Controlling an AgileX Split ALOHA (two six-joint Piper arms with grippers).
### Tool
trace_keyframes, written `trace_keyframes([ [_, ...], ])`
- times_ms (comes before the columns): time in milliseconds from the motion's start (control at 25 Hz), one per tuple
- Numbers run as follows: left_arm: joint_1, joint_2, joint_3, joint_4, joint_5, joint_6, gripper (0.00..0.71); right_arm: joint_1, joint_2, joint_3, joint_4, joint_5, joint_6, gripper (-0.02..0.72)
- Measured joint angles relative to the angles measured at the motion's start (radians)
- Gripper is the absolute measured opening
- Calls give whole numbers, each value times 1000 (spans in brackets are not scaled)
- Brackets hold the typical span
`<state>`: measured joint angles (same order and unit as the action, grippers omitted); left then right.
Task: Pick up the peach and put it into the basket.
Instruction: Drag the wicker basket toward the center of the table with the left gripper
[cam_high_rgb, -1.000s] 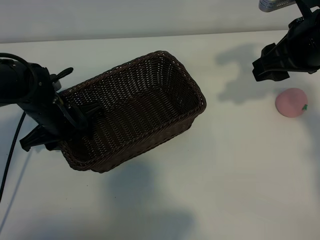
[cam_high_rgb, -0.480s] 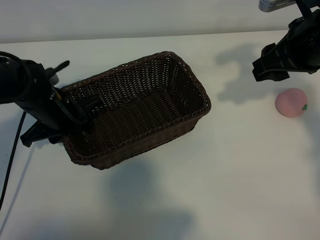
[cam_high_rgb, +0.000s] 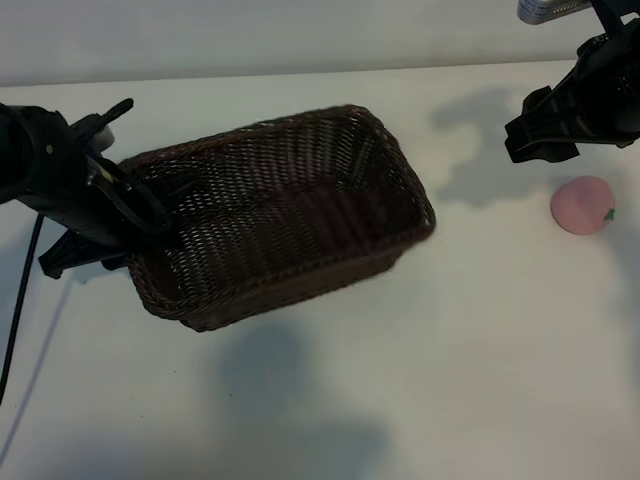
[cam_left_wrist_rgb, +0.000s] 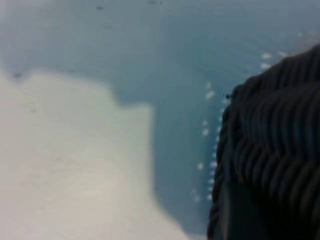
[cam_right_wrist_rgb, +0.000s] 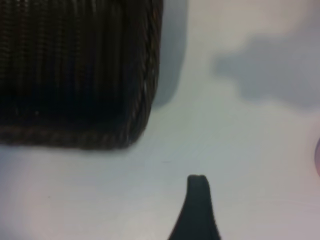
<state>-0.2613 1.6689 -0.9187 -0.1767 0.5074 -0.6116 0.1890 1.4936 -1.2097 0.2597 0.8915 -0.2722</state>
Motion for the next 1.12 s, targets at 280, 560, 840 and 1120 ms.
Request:
trace_keyframes([
  [280,52,-56,5,-147,0,173,319,0,0,0,0,1,0,581],
  [560,134,-86,5,-435,11,494,319,0,0,0,0,1,0,581],
  [840,149,-62,-31,-530,33,636,319,0,0,0,0,1,0,581],
  [1120,149,34,-143,-528,66,637,319,0,0,0,0,1,0,581],
])
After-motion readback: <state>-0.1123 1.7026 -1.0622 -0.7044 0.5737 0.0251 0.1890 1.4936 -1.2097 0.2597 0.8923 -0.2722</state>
